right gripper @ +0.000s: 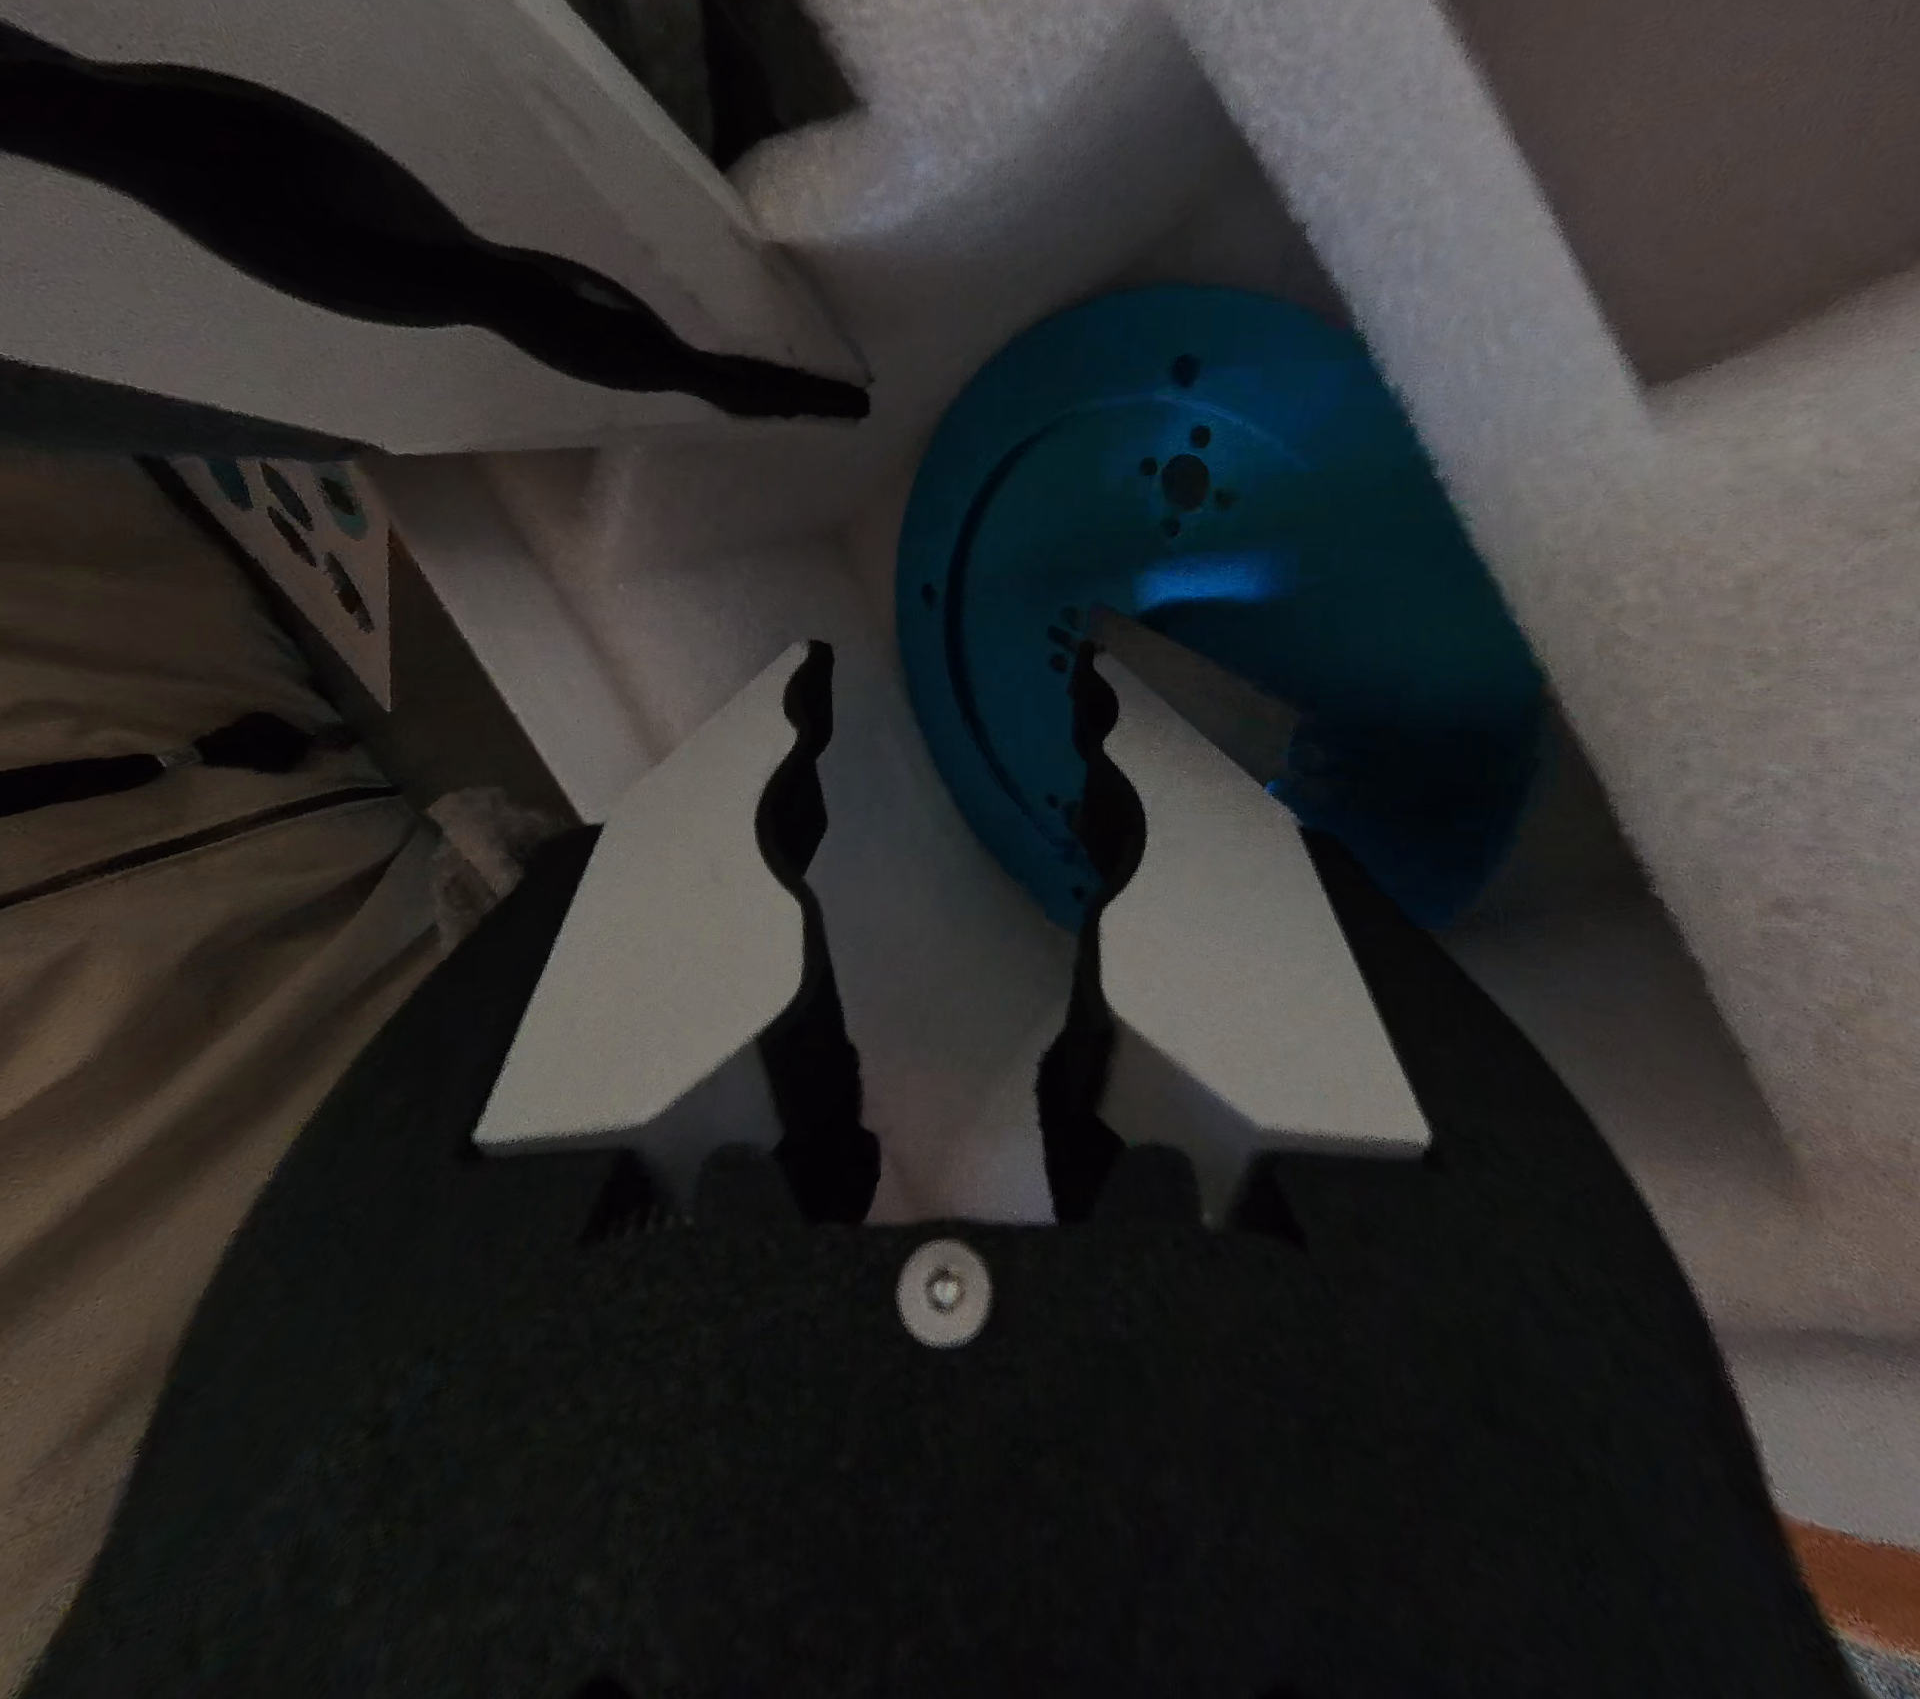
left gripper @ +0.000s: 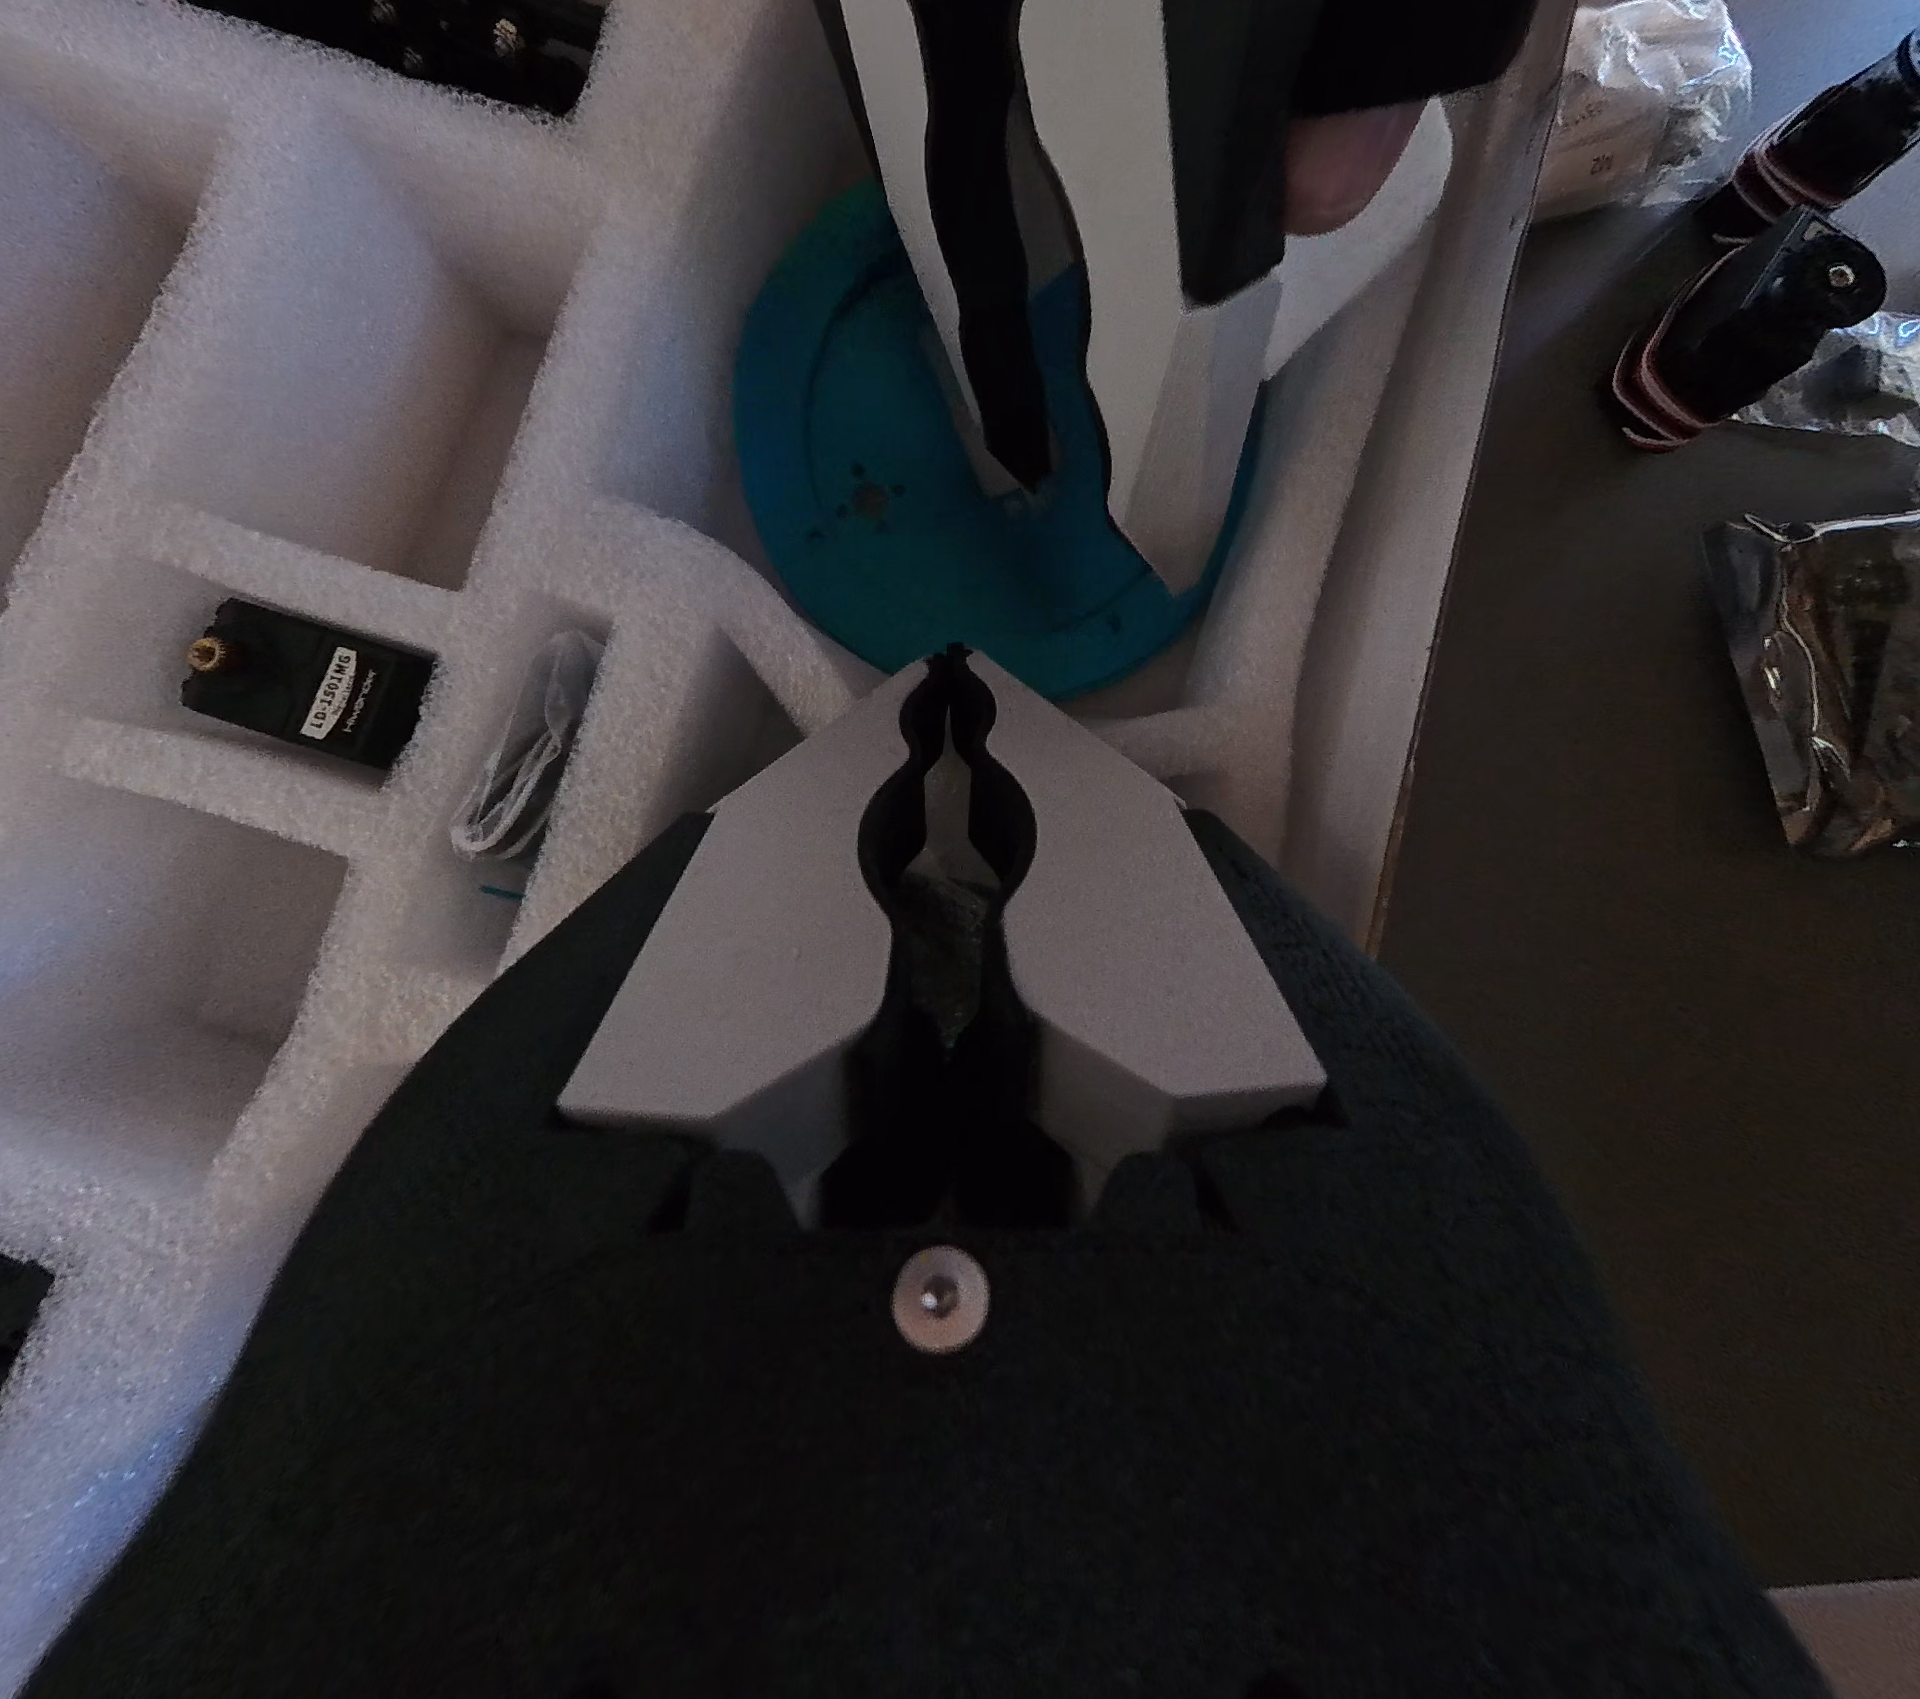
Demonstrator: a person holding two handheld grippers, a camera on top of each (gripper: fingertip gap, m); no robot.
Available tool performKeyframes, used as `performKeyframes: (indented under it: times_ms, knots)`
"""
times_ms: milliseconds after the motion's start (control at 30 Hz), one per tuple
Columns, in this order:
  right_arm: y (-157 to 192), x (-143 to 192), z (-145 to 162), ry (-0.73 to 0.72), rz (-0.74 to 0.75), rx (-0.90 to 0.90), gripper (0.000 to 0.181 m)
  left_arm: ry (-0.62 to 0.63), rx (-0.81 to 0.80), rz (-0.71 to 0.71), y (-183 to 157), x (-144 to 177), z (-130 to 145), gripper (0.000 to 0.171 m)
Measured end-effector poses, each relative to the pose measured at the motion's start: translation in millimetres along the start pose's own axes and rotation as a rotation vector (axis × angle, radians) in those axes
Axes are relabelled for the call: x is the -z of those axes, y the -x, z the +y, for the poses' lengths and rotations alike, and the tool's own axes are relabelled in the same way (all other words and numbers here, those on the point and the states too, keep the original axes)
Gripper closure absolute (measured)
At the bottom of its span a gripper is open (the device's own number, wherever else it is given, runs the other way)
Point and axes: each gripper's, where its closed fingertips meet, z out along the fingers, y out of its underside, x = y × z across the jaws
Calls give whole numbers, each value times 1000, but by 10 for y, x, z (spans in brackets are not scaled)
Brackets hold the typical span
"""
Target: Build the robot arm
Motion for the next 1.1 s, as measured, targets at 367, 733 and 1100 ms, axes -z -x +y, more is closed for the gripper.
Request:
performKeyframes:
  times_ms: [367,733,1100]
  knots:
    - [88,96,15,-44,67,82,143,-145,125,169,-73,181,-238,162]
    - [368,-49,43,-73,117,210,145,47,-80,287,36,28,-407,142]
    - [715,352,85,-293,82,319,153,55,103,633,-282,151,-427,169]
